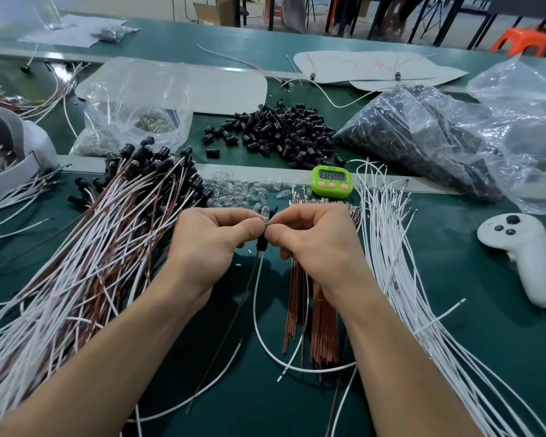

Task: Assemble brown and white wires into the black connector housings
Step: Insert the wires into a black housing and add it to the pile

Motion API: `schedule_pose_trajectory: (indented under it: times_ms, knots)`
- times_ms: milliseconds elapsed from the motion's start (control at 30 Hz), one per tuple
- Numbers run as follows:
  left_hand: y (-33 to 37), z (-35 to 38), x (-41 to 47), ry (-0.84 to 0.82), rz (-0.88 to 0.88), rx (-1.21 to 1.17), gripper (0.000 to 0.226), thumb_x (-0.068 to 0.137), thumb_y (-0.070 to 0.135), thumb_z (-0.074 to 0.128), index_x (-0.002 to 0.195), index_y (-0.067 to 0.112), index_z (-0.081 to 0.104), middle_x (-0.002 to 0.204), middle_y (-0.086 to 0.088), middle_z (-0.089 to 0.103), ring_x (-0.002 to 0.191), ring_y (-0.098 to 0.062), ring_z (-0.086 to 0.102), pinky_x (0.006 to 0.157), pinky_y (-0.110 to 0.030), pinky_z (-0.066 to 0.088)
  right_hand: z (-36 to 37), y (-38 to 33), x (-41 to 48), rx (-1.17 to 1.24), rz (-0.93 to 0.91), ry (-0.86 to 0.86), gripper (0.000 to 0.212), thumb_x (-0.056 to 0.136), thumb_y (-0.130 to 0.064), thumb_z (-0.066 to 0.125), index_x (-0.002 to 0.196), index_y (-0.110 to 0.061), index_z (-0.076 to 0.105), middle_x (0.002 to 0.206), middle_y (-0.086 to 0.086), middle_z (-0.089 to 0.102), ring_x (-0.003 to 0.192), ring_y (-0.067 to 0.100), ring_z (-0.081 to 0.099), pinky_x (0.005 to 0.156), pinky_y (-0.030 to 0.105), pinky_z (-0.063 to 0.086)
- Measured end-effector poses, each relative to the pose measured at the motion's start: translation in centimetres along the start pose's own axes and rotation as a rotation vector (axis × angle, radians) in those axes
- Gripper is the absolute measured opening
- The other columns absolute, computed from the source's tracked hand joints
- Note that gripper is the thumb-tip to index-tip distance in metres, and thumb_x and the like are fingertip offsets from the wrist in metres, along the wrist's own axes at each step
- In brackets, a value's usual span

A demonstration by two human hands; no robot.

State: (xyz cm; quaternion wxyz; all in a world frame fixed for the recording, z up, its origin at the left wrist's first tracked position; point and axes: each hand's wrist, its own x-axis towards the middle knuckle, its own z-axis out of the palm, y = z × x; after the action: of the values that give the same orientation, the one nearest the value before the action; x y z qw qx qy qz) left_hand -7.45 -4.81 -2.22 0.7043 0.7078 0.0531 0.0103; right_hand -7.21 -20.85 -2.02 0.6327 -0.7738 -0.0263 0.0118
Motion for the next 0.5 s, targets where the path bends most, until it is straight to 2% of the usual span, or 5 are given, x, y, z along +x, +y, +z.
schedule_pose_trajectory:
  times_ms: [200,233,333,400,500]
  knots:
    - [0.0,0.2,-0.1,0.076,0.031,-0.011,0.020,0.082,0.003,0.080,0.070,0.019,0.079,0.072,0.000,0.077,0.065,-0.003,0.069,0.062,-0.012,0.050,-0.3,-0.4,-0.2,0.028,0.040,-0.002,0.005,0.082,-0.014,0.081,0.080,-0.019,0.079,0.068,0.002,0.075,0.057,0.015,0.070,0.054,0.022,0.049]
    - [0.0,0.2,0.0,0.087,0.023,-0.028,0.019,0.083,0.004,0.079,0.071,0.018,0.080,0.074,-0.002,0.078,0.068,-0.007,0.070,0.065,-0.018,0.053,-0.5,-0.6,-0.3,0.023,0.065,-0.052,0.004,0.083,-0.015,0.081,0.084,-0.018,0.078,0.071,0.004,0.076,0.061,0.018,0.073,0.056,0.024,0.052]
    - [0.2,0.0,0.0,0.107,-0.032,-0.137,0.014,0.086,0.007,0.077,0.075,0.015,0.080,0.083,-0.013,0.078,0.075,-0.022,0.071,0.078,-0.038,0.059,-0.8,-1.2,-0.5,-0.084,0.128,-0.227,0.022,0.083,-0.021,0.084,0.102,-0.017,0.073,0.076,0.006,0.078,0.070,0.030,0.076,0.061,0.032,0.061]
    - [0.4,-0.1,0.0,0.116,-0.051,-0.193,0.012,0.086,0.009,0.075,0.076,0.012,0.079,0.081,-0.013,0.078,0.070,-0.019,0.070,0.068,-0.032,0.058,-0.5,-1.3,-0.7,-0.217,0.127,-0.272,0.026,0.081,-0.024,0.084,0.102,-0.020,0.071,0.074,0.001,0.078,0.064,0.023,0.075,0.061,0.032,0.062]
    - [0.5,0.0,0.0,0.118,-0.053,-0.233,0.015,0.086,0.007,0.074,0.073,0.013,0.078,0.077,-0.010,0.078,0.067,-0.015,0.068,0.056,-0.018,0.052,0.0,-1.3,-1.0,-0.317,0.113,-0.323,0.017,0.083,-0.021,0.080,0.096,-0.022,0.069,0.066,0.000,0.076,0.055,0.008,0.071,0.056,0.021,0.054]
